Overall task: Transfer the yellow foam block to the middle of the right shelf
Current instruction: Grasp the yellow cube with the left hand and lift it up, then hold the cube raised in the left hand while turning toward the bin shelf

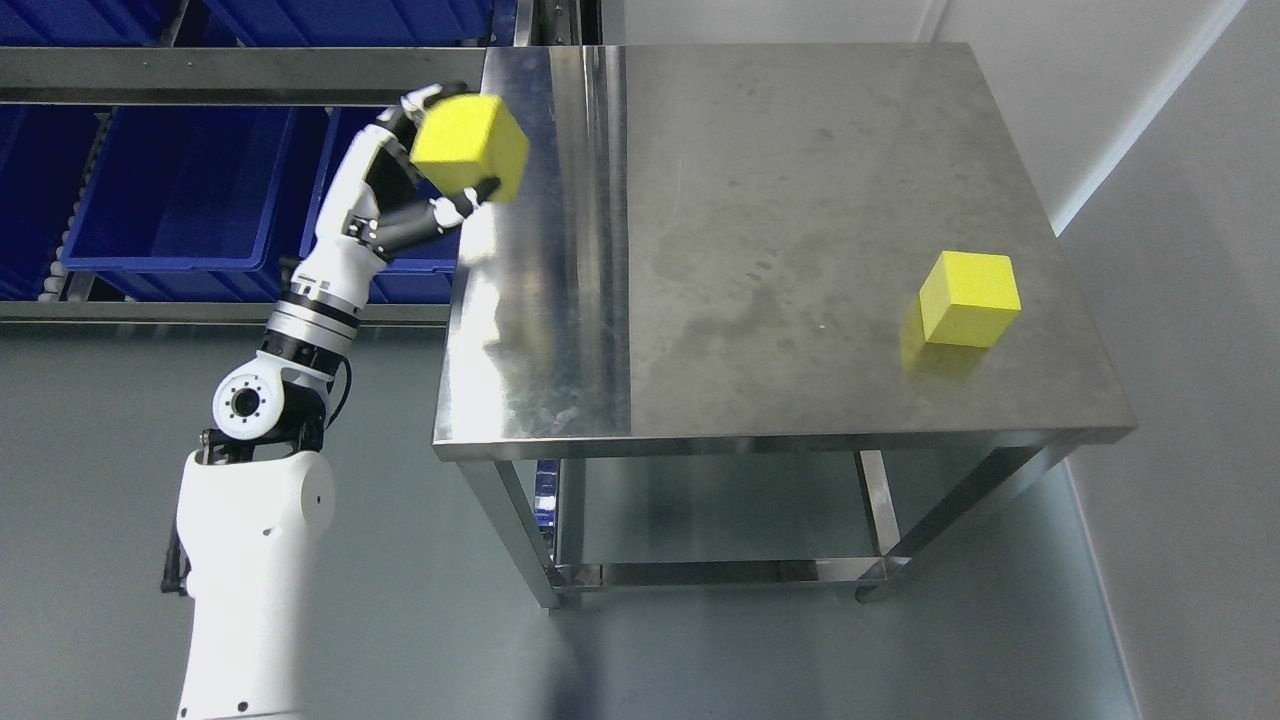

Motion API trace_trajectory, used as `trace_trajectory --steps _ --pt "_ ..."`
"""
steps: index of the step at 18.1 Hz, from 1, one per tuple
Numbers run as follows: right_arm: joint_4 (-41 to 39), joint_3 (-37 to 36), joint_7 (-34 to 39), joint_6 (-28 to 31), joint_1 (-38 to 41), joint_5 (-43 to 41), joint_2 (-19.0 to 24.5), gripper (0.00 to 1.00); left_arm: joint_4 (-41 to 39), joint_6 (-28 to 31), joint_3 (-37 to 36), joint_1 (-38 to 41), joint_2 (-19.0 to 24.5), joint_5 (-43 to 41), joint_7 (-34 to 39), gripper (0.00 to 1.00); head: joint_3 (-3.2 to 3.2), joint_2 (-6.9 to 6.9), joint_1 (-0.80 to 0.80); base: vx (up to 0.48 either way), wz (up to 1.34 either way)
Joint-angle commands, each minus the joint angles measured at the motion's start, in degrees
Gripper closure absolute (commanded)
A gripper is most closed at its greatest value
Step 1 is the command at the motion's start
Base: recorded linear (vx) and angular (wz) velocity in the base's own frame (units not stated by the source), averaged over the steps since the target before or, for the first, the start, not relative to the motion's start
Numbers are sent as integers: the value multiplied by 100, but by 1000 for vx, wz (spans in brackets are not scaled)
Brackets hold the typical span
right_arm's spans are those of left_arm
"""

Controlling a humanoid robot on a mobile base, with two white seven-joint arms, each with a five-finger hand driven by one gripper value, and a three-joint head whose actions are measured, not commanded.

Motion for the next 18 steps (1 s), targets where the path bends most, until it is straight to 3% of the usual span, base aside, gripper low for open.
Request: trace_trajectory --steps 1,8,18 --pt "-100 0 1 2 -18 0 -100 0 -635 -140 318 23 -82 357 1466 58 0 0 0 0 0" --pt "-100 0 1 2 -9 0 -100 0 -1110 -500 -201 788 -82 357 1458 60 0 0 0 0 8" --pt "-100 0 1 2 -9 0 -100 0 -1163 -500 89 894 -82 357 1379 60 0 0 0 4 24"
